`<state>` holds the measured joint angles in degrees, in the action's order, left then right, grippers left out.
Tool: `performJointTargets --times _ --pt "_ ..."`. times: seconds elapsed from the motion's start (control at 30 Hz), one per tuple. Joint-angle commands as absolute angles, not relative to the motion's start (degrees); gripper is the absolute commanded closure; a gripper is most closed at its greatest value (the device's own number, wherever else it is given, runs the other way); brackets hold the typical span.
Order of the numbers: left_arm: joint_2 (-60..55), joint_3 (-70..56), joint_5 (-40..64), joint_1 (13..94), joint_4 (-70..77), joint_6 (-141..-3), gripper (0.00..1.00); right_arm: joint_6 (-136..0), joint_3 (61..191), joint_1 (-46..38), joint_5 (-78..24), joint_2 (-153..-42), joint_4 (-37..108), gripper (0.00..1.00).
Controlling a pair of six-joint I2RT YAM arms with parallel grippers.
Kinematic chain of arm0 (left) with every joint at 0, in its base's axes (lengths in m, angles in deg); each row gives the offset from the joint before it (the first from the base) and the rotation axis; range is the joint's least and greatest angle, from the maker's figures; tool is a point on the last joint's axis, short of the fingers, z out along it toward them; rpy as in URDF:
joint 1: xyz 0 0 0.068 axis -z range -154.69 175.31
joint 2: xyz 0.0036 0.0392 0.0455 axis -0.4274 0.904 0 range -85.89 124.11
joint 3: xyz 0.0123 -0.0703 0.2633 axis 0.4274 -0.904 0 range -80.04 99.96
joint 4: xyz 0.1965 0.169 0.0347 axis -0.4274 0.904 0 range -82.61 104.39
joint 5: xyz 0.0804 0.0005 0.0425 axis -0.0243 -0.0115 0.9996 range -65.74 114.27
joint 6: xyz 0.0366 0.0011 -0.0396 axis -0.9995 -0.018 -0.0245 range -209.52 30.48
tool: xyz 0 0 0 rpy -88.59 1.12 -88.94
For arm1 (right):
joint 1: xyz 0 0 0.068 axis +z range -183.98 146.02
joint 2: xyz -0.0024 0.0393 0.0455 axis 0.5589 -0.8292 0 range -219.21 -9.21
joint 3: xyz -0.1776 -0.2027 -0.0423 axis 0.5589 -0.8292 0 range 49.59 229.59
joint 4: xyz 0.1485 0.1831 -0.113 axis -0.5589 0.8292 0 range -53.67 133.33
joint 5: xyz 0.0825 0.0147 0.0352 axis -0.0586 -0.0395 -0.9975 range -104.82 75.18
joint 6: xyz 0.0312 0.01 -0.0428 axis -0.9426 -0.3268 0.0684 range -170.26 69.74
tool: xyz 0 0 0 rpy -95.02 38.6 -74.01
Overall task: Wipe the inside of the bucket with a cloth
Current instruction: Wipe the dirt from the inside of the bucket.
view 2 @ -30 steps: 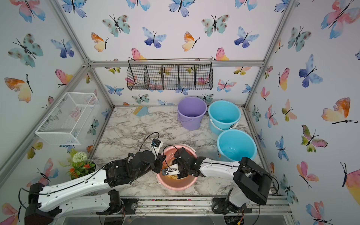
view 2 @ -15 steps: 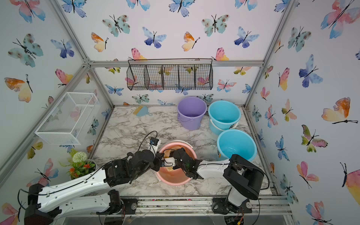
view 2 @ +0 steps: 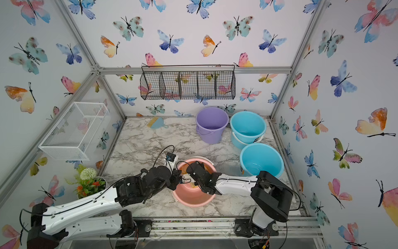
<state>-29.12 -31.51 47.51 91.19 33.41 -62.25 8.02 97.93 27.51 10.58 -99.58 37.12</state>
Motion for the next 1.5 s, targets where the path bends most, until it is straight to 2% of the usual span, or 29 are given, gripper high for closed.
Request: performJointTargets --times 0.0,0.27,0.43,0.57,0.73,1.17,1.47 --pt "-29.4 -30.4 44.5 91.8 30.7 -61.5 1.00 6.1 102.0 27.7 9.9 -100.4 56.3 0.98" --pt "-29.5 -30.3 44.7 91.8 30.7 -61.7 1.00 2.0 109.7 27.7 -9.3 -104.3 77.7 0.98" --pt "-29.8 -30.6 44.9 91.8 31.0 -61.5 1.00 1.1 113.5 27.6 -20.5 -107.6 85.8 0.98" --pt "-30.1 -30.8 44.8 91.8 31.0 -61.2 1.00 1.3 111.9 26.8 -28.7 -106.5 80.6 0.98" --pt "-30.3 -31.0 44.9 91.8 31.1 -61.0 1.00 -0.2 103.3 25.5 -34.8 -100.2 61.9 0.98" --pt "-30.2 -31.5 43.7 91.8 30.4 -60.6 1.00 -9.6 87.7 25.4 -32.7 -94.9 19.1 0.98" --pt "-29.7 -31.3 43.3 91.8 30.2 -60.7 1.00 -9.4 86.5 25.7 -8.5 -99.2 2.2 0.98"
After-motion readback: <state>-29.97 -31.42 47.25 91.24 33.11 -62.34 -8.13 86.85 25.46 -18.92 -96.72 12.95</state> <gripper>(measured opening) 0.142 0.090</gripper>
